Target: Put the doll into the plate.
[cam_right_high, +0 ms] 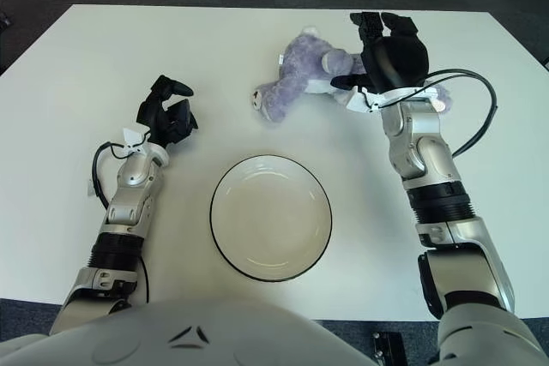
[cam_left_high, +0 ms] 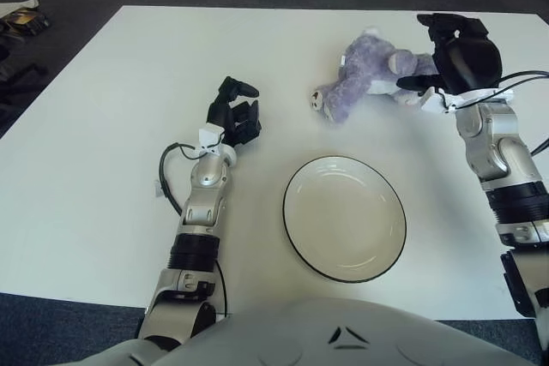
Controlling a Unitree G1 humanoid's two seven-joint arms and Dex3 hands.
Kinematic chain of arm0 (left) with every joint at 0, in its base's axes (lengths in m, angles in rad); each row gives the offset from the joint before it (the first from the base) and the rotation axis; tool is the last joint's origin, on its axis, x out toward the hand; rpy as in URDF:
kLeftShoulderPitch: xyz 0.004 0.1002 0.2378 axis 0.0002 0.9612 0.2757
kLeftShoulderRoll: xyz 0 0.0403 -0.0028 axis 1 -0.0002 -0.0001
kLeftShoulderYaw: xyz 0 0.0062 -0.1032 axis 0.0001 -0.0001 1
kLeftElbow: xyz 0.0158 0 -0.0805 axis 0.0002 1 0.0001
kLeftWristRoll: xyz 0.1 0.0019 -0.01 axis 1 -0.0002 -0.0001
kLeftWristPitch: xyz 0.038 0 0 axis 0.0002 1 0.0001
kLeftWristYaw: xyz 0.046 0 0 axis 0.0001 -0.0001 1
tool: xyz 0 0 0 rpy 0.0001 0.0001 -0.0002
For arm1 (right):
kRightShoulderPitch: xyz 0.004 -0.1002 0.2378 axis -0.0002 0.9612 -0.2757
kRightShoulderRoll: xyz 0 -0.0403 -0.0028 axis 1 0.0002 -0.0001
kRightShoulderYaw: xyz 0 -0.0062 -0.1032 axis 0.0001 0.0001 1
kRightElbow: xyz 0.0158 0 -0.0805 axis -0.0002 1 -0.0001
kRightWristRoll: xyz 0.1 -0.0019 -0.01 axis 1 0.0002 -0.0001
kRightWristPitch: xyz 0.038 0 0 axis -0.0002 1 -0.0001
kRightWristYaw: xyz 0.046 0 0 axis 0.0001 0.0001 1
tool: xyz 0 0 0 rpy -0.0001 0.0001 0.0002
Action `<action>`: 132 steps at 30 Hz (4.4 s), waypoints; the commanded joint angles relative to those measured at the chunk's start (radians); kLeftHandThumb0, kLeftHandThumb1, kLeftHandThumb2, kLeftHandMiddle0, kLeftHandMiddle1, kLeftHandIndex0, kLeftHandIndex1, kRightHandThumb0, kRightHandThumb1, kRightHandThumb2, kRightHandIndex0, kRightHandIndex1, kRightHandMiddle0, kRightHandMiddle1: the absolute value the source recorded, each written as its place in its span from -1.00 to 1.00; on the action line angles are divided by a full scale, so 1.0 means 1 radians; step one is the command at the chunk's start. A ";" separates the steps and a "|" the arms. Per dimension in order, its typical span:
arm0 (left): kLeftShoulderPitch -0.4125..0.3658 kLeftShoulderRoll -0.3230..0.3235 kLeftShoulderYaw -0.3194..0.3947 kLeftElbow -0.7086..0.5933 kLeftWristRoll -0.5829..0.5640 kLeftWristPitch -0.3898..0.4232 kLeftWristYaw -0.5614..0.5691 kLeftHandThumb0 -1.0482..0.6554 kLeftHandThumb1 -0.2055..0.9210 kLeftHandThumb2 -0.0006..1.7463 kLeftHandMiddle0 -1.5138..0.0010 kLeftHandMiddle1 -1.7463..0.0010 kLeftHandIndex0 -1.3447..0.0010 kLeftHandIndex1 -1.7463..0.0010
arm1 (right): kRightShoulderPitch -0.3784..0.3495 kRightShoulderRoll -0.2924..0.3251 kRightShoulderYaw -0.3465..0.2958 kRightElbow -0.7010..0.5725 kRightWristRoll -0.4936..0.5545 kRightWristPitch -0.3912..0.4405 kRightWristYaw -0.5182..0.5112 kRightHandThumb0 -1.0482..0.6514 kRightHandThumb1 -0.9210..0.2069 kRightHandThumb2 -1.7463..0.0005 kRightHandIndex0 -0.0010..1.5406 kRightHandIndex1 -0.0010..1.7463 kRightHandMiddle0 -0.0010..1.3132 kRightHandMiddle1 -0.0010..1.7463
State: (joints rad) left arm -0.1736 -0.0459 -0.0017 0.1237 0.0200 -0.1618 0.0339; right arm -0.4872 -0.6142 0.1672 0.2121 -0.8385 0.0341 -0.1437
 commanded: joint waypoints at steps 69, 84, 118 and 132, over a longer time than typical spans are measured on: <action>0.075 -0.014 -0.017 0.000 0.025 0.010 0.044 -0.22 0.59 -0.04 -0.28 -1.00 0.50 -1.00 | -0.347 0.113 0.218 0.856 0.108 -0.200 0.003 -1.00 -1.00 0.80 -0.85 -0.15 -1.00 -0.65; 0.074 -0.018 -0.015 -0.005 0.026 0.014 0.045 -0.22 0.58 -0.04 -0.26 -1.00 0.50 -1.00 | -0.367 0.134 0.252 0.893 0.113 -0.146 -0.022 -0.95 -0.93 0.86 -0.95 -0.18 -1.00 -0.57; 0.076 -0.017 -0.014 -0.016 0.005 0.020 0.025 -0.21 0.60 -0.05 -0.29 -1.00 0.51 -1.00 | -0.361 0.197 0.254 0.895 0.128 0.062 -0.172 0.52 0.46 -0.56 -0.99 0.94 -1.00 0.26; 0.078 -0.016 -0.017 -0.025 0.003 0.027 0.026 -0.21 0.61 -0.06 -0.29 -1.00 0.52 -1.00 | -0.332 0.205 0.189 0.872 0.214 0.013 -0.200 0.75 -0.02 -0.42 -0.30 1.00 -0.77 0.97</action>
State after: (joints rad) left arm -0.1491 -0.0639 -0.0204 0.0780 0.0259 -0.1477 0.0648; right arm -0.8774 -0.4179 0.3680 1.0677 -0.6520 0.0543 -0.3593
